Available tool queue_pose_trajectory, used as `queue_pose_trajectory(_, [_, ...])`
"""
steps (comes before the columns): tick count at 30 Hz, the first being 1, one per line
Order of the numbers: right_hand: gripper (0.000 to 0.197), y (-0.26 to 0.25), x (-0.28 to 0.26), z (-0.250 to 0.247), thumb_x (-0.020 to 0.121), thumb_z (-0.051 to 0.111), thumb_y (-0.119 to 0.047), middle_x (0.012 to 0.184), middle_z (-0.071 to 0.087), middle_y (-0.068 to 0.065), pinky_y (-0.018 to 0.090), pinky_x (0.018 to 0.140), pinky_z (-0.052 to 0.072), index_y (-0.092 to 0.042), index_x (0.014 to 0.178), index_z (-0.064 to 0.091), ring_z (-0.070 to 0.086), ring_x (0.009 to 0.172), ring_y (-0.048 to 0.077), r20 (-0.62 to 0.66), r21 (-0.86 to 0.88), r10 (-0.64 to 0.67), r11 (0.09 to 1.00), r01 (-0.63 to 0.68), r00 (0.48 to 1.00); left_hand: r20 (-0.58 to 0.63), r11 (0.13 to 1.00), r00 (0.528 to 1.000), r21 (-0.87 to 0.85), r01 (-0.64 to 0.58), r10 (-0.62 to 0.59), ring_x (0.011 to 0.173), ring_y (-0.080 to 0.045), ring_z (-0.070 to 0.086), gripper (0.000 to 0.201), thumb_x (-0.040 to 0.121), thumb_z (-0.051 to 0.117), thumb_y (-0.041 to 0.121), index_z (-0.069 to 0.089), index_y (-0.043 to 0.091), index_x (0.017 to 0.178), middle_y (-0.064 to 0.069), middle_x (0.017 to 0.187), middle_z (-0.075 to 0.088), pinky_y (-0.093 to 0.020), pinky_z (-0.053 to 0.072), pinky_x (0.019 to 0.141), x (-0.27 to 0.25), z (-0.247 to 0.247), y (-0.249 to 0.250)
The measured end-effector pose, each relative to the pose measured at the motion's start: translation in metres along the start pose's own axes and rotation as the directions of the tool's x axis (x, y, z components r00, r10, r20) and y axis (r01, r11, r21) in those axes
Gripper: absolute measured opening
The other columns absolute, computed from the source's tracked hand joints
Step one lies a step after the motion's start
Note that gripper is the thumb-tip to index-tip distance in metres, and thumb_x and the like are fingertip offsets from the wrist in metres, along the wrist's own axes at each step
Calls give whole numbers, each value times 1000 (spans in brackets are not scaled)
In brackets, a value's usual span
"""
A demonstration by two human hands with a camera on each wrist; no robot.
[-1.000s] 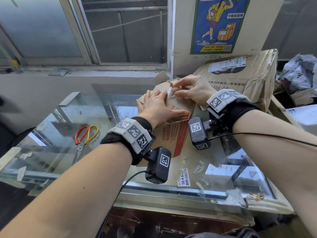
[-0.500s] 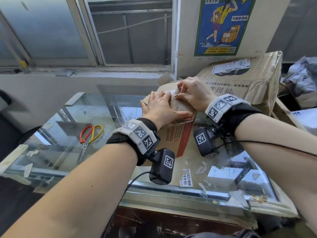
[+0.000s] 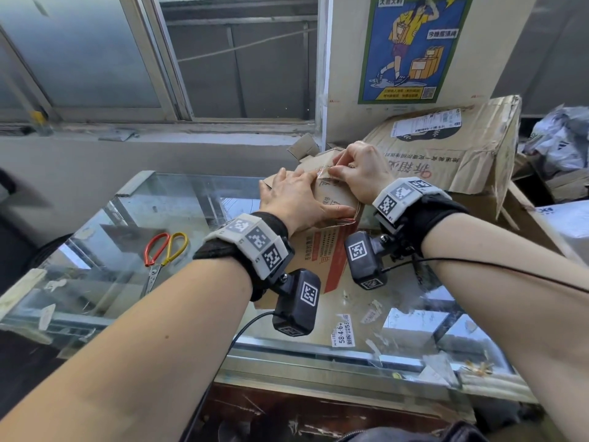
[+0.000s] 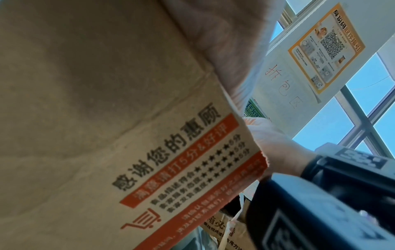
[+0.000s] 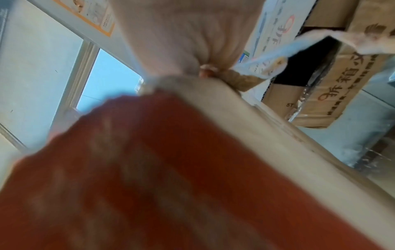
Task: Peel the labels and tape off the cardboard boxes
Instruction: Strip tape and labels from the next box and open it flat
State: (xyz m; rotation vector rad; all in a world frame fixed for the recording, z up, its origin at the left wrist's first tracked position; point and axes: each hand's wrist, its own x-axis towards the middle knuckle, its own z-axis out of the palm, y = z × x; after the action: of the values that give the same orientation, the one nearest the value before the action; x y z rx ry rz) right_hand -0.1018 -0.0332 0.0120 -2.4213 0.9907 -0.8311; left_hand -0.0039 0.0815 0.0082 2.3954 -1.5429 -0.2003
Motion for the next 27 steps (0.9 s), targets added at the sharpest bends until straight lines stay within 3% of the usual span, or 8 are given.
queue_pose_trajectory(3, [15, -3, 2, -8, 82, 72, -26, 109, 57, 6, 38, 93, 45, -14, 86, 64, 55, 103, 21, 121, 59, 31, 998, -39, 992, -18, 999, 999, -22, 34, -35, 143, -30, 18, 100, 62, 55, 86, 35, 34, 145, -6, 150, 35, -56, 13, 115, -3, 4, -1])
queue_pose_trajectory(7, [32, -9, -4, -22, 76, 78, -27, 120, 50, 4, 31, 98, 42, -20, 105, 69, 50, 112, 18, 277, 157, 8, 986, -54, 961, 11, 997, 998, -42, 58, -58, 148, -31, -6, 105, 63, 57, 84, 25, 34, 150, -13, 161, 5, -53, -3, 119, -7, 2, 1])
queue_pose_trajectory(10, [24, -11, -4, -21, 72, 81, -21, 125, 52, 4, 29, 103, 36, -14, 94, 74, 48, 118, 16, 242, 110, 5, 993, -33, 970, -8, 997, 998, -33, 66, -66, 148, -29, -12, 117, 63, 58, 84, 16, 23, 154, -12, 162, -2, -50, -6, 119, -11, 2, 4])
queue_pose_trajectory(14, [15, -12, -5, -21, 78, 76, -15, 123, 60, 7, 19, 92, 34, -4, 87, 73, 51, 115, 17, 198, 59, -23, 998, 12, 980, -32, 997, 997, -28, 70, -71, 148, -25, -16, 132, 62, 60, 81, -1, 8, 154, -11, 162, -6, -45, -9, 119, -13, 1, 7])
queue_pose_trajectory(16, [10, -11, -8, -20, 83, 71, -18, 124, 61, 6, 21, 94, 33, -9, 88, 70, 51, 116, 18, 193, -35, -81, 995, 89, 978, -23, 997, 997, -21, 68, -69, 148, -26, -14, 134, 61, 60, 82, 2, 4, 153, -12, 162, -4, -45, -8, 120, -14, -1, 7])
queue_pose_trajectory(18, [5, -7, -11, -15, 88, 64, -22, 123, 59, 5, 32, 98, 39, -20, 86, 61, 54, 111, 22, 199, -125, -127, 980, 154, 972, -8, 997, 997, -16, 76, -76, 149, -26, -10, 134, 60, 60, 83, 6, 3, 153, -12, 162, 1, -46, -6, 120, -14, 0, 7])
queue_pose_trajectory(20, [13, -5, -14, -11, 91, 60, -24, 117, 60, 8, 42, 94, 45, -24, 83, 50, 58, 103, 27, 198, -145, -154, 972, 184, 968, 3, 997, 997, -16, 77, -77, 149, -26, -8, 134, 59, 61, 83, 8, 2, 153, -13, 162, 5, -46, -4, 120, -14, 0, 7])
queue_pose_trajectory(27, [16, -2, -11, -7, 90, 59, -14, 113, 68, 9, 45, 93, 45, -17, 80, 48, 58, 105, 27, 85, -102, -145, 983, 153, 986, -10, 998, 999, -35, 49, -49, 149, -25, -6, 133, 62, 61, 81, 5, 1, 152, -12, 162, 4, -45, -2, 121, -11, 3, 9])
